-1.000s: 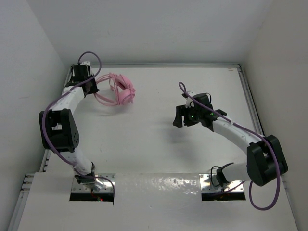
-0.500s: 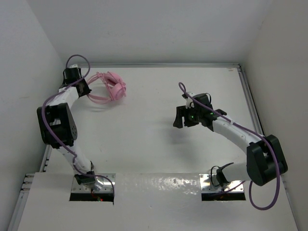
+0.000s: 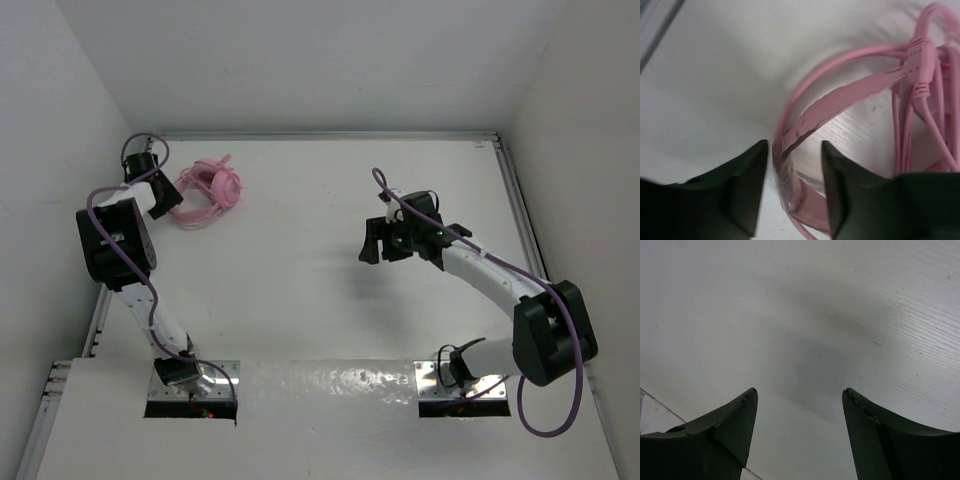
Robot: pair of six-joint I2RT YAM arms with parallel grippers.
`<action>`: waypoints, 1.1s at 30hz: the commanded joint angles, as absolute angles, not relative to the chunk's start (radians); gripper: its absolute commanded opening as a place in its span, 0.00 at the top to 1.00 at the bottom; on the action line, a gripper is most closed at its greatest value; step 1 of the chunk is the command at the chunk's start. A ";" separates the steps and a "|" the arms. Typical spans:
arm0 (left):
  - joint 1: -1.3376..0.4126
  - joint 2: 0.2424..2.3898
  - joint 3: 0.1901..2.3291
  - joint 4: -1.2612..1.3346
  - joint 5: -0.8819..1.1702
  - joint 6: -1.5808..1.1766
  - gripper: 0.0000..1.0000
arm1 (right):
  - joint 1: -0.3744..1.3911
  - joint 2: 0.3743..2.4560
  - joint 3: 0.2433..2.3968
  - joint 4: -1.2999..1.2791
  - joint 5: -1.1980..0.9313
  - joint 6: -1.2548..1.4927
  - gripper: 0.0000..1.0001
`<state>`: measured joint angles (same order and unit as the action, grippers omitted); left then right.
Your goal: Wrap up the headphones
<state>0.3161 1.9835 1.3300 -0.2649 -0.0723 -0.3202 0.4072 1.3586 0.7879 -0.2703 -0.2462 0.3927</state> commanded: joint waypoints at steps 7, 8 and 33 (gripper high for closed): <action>0.322 1.899 1.381 -0.244 -0.152 -0.321 0.33 | 0.403 1.295 0.856 -0.285 -0.216 0.379 0.31; 0.325 1.870 1.381 -0.255 -0.149 -0.318 0.33 | 0.403 1.289 0.857 -0.291 -0.198 0.385 0.30; 0.331 0.978 0.669 -0.595 -0.235 0.462 0.23 | 0.402 0.875 0.653 -0.655 0.167 0.495 0.01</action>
<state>0.3225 1.0828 0.6655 -0.5919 -0.2459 0.3649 0.4072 0.9169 0.6376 -0.6052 0.1467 0.4770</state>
